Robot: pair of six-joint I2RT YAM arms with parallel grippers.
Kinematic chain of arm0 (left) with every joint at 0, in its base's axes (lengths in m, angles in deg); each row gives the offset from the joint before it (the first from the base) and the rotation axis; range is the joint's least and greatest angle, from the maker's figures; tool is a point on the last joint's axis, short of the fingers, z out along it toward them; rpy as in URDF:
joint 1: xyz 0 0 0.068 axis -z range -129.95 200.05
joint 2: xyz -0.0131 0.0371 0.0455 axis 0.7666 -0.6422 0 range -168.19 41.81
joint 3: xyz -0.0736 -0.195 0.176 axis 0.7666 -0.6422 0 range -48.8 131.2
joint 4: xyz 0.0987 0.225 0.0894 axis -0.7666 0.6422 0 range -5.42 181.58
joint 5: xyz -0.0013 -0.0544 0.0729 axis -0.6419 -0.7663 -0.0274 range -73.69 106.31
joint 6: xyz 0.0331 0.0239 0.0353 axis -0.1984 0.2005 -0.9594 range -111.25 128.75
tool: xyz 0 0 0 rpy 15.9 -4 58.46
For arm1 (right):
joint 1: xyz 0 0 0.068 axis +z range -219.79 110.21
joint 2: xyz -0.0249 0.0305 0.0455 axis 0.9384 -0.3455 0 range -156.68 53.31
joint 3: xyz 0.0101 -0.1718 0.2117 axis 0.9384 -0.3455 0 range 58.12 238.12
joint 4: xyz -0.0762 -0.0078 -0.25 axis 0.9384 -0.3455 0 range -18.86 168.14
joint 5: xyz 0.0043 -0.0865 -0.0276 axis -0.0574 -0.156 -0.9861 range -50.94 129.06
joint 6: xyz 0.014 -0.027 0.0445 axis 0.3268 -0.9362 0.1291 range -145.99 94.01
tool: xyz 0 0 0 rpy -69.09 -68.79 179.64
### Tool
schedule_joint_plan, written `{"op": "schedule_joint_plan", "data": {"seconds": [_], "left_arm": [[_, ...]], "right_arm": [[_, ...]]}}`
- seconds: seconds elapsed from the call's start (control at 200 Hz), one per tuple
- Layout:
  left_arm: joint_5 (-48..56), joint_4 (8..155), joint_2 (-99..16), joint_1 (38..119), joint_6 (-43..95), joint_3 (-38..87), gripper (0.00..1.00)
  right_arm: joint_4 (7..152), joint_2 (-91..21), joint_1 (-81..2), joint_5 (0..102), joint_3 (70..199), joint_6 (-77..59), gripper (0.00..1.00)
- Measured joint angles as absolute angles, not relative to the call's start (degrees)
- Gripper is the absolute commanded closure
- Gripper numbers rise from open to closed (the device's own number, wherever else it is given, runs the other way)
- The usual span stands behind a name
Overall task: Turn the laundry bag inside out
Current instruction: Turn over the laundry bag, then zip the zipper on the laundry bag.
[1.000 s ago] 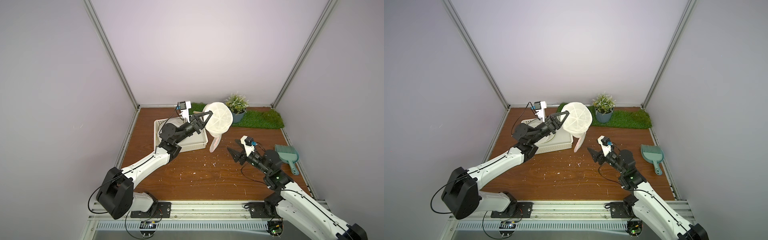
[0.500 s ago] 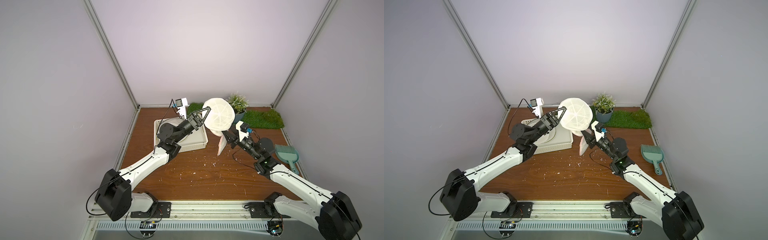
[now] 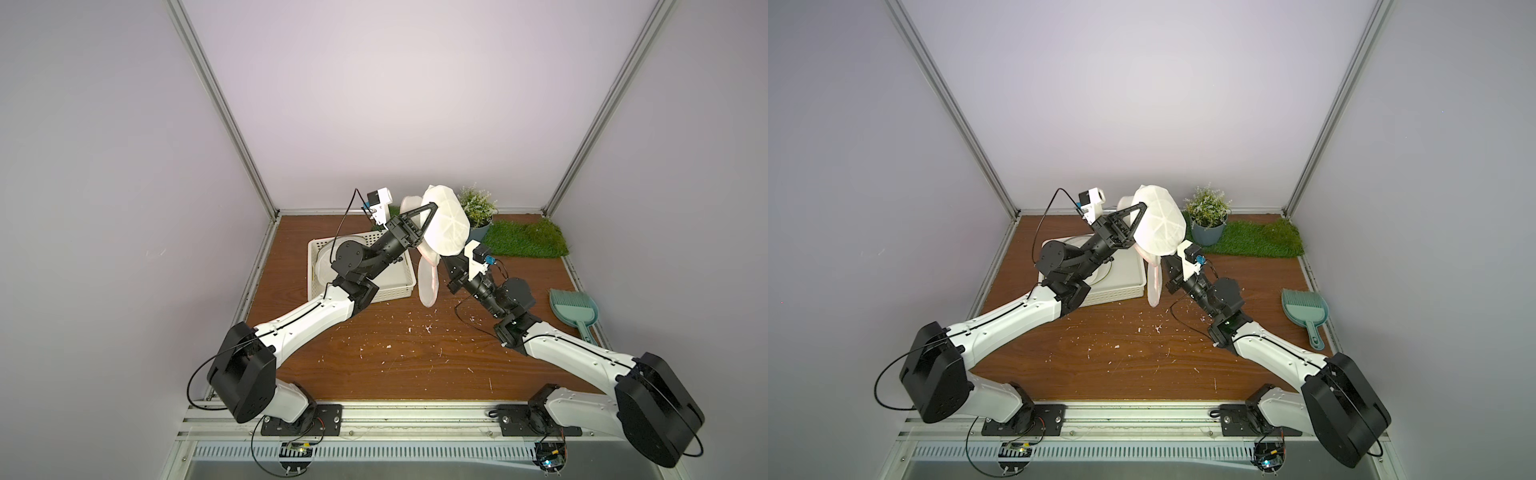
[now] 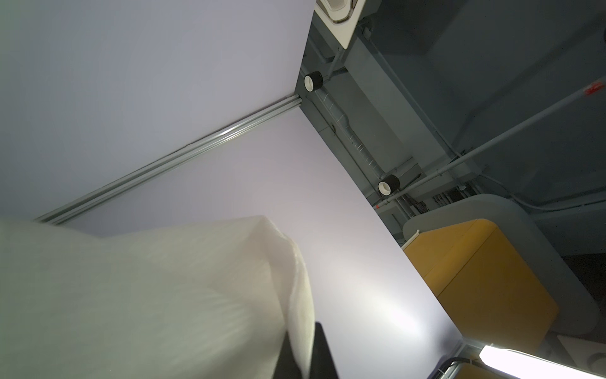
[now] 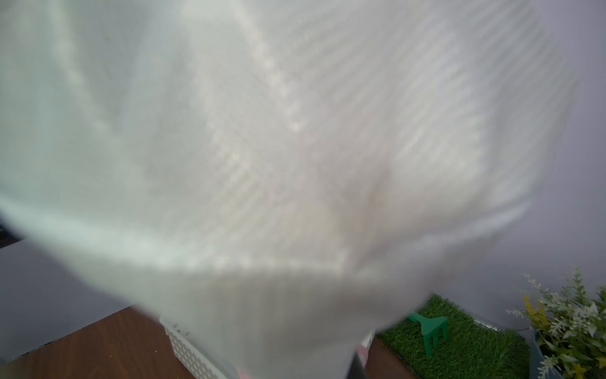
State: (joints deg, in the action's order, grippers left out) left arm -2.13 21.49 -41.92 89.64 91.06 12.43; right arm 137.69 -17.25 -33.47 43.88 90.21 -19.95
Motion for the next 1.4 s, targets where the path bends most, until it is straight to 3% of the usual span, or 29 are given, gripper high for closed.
{"op": "schedule_joint_plan", "data": {"seconds": [0.1,0.27,0.455,0.58,0.876,1.176,1.296,1.396], "left_arm": [[0.01,20.94,-41.63,89.79,92.76,11.63,1.0],[2.33,20.9,-40.08,89.79,94.66,8.11,1.0],[1.43,22.23,-40.02,89.79,97.02,5.83,1.0],[-1.15,23.78,-40.02,89.77,99.43,4.85,1.0],[-8.07,29.14,-40.04,89.77,103.49,4.48,1.0],[-9.23,33.53,-39.67,89.75,104.56,3.17,1.0],[-9.65,35.41,-39.67,89.75,104.96,3.17,1.0],[-10.24,36.68,-39.67,89.73,105.31,3.19,1.0]], "right_arm": [[137.03,-16.16,-33.43,39.79,88.34,-20.01,0.52],[129.56,-5.58,-34.3,36.86,83.16,-25.3,0.43],[117.32,12.58,-35.92,35.7,77.25,-33.89,0.43],[112.57,18.75,-36.84,32.75,76.14,-40.47,0.43],[111.35,11.25,-38.06,30.37,80.23,-56.32,0.4],[111.98,9.7,-38.11,38.35,86.11,-60.01,0.37],[111.52,11.05,-38.17,41.21,86.11,-61.26,0.38],[110.82,11.86,-38.33,43.55,86.11,-62.9,0.44]]}}
